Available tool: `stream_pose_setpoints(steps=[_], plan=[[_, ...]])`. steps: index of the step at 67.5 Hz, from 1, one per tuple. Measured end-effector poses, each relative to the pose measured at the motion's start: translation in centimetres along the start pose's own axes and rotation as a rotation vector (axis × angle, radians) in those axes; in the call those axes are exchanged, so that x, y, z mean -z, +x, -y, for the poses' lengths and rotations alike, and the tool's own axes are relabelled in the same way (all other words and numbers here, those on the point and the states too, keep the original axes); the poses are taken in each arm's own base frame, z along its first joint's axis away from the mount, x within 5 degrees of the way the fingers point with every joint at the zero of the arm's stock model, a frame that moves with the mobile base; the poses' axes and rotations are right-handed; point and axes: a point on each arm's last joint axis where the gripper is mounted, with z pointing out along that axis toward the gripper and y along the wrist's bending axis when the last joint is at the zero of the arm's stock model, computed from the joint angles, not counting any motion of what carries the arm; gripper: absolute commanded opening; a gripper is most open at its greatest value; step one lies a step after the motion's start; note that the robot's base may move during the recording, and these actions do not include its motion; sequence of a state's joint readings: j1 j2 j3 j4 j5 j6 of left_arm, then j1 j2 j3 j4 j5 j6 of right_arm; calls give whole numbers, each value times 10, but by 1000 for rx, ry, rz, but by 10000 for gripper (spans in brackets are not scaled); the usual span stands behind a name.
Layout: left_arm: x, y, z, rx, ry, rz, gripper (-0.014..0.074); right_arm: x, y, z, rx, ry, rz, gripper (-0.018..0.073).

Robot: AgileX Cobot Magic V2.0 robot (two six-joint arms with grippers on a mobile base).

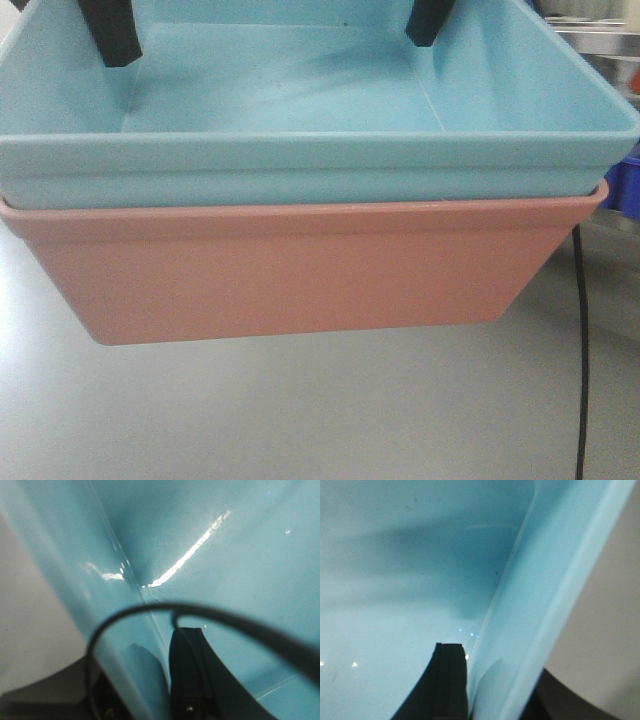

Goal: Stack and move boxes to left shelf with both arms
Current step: 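Hold the stacked tubs with both grippers while the base drives away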

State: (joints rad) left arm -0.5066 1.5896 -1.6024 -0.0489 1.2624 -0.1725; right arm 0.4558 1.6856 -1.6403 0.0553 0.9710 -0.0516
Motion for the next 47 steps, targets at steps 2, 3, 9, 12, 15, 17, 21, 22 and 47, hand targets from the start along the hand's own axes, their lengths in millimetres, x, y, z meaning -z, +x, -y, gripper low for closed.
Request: stream_pose_setpoints(steps=[2,3,9,12,15,17,21,22,47], plan=[[0,0,0,0,0,0,-3,0,0,0,0,0,0,57],[0,0,0,0,0,0,-3,0,0,0,0,0,0,57],[0,0,0,0,0,0,-3,0,0,0,0,0,0,57],[0,0,0,0,0,0,-3,0,0,0,0,0,0,57],[0,0,0,0,0,0,-3,0,0,0,0,0,0,57],[0,0,0,0,0,0,-3,0,0,0,0,0,0,57],[0,0,0,0,1,0,-3,0,0,0,0,0,0,57],[0,0,0,0,1,0,-3,0,0,0,0,0,0,57],[0,0,1,3,9,-2,-3,0,0,0,3,2,0,57]])
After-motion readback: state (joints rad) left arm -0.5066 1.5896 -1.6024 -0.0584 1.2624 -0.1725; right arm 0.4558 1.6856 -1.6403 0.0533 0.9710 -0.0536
